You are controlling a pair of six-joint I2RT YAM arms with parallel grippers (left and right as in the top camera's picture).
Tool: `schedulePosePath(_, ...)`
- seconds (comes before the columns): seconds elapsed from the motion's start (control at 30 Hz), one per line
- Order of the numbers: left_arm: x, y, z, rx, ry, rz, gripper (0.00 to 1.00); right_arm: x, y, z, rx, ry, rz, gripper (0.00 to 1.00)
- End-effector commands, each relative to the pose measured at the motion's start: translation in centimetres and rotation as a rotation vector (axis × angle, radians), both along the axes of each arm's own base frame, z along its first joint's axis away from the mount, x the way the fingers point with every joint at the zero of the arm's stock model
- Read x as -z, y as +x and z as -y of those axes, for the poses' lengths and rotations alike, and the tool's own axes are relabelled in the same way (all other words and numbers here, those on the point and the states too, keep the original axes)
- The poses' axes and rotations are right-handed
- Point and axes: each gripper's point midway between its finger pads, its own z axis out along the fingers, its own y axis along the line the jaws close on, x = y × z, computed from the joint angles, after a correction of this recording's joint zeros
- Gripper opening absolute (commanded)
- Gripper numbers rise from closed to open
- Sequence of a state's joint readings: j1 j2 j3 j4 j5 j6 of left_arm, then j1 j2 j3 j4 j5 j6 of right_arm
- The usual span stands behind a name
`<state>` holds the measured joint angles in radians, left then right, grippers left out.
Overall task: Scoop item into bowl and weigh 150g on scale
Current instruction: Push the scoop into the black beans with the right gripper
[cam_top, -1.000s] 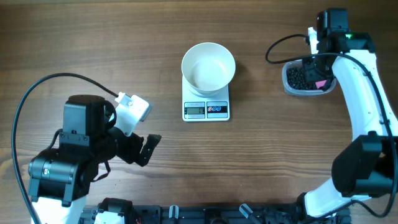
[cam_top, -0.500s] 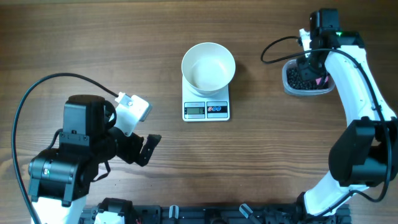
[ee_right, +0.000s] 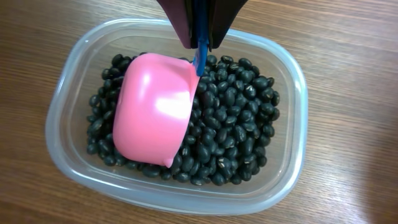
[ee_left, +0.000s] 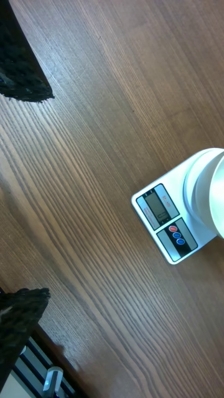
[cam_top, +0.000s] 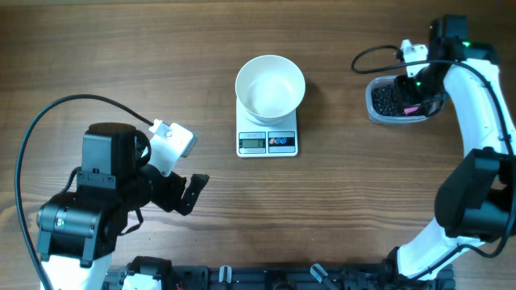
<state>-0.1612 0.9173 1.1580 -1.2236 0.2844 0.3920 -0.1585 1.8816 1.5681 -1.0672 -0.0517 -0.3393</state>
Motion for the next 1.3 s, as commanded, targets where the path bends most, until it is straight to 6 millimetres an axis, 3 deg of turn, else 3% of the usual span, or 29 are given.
schedulePosePath(0.0, -0.6, 0.2, -0.2, 0.006, 0.012, 0.027, 1.00, 1.9, -1.1, -1.1, 0.017, 0.148, -0.070, 0.04)
schedulePosePath(0.4, -0.6, 0.2, -0.2, 0.006, 0.012, 0.027, 1.00, 1.9, -2.7, -0.9, 0.078, 0.185, -0.131, 0.04)
schedulePosePath(0.8, -0.6, 0.2, -0.2, 0.006, 0.012, 0.027, 1.00, 1.0, -2.1, -0.9, 0.211, 0.381, -0.092, 0.04)
schedulePosePath(1.13, -0.6, 0.2, -0.2, 0.006, 0.012, 0.027, 1.00, 1.0, -2.1, -0.5, 0.262, 0.393, -0.097, 0.04)
schedulePosePath(1.27, -0.6, 0.2, -0.2, 0.006, 0.012, 0.027, 1.00, 0.6, -1.9, -1.2, 0.258, 0.442, -0.090, 0.04)
